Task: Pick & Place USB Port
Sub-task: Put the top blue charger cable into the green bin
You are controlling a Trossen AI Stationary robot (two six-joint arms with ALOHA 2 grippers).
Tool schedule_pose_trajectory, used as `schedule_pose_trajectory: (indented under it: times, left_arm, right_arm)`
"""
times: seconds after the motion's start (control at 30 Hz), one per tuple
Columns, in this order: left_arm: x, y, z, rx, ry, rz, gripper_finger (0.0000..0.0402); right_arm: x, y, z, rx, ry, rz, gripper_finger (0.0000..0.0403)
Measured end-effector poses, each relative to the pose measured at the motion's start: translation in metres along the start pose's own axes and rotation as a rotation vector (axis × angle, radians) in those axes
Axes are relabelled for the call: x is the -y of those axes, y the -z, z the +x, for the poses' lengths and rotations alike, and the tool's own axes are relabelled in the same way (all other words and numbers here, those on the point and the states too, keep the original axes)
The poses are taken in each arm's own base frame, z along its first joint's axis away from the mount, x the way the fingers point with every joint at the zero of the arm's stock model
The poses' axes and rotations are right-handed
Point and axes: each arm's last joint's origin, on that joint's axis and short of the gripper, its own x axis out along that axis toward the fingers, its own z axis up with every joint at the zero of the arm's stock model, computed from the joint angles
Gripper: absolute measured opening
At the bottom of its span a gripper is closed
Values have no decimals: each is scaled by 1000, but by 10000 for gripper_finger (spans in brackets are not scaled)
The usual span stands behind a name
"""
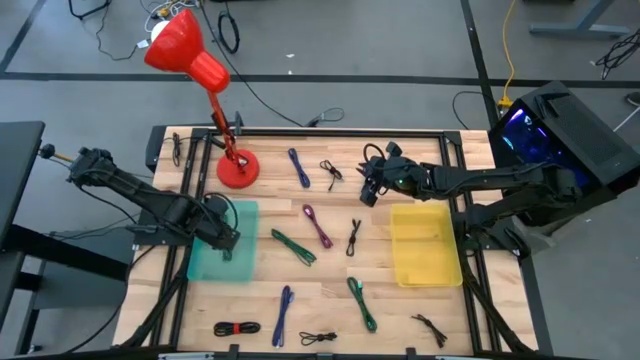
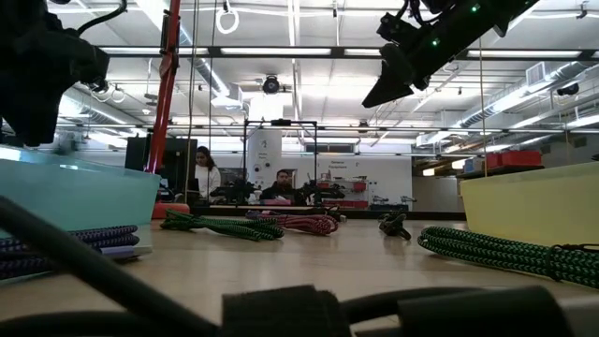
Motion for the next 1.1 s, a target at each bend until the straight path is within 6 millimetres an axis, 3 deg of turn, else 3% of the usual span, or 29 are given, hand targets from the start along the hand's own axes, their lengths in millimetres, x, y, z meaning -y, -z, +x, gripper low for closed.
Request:
schedule_pose_trajectory:
  times: [0.27,0.53,0.83,1.1]
  left_arm:
    - [4,-11,1,178,7,202,205]
    - [29,-59,-1,536,86,425,193]
    - [22,-116,26,484,-28,730,188]
    - [35,-151,64,424,-233,1030,188]
  right_arm:
    - [0,-2,0,17,0,8,63]
    - [-1,-4,0,36,-44,49,63]
    - [-3,-4,1,45,-79,74,63]
    - [-6,-9,7,98,-104,88,63]
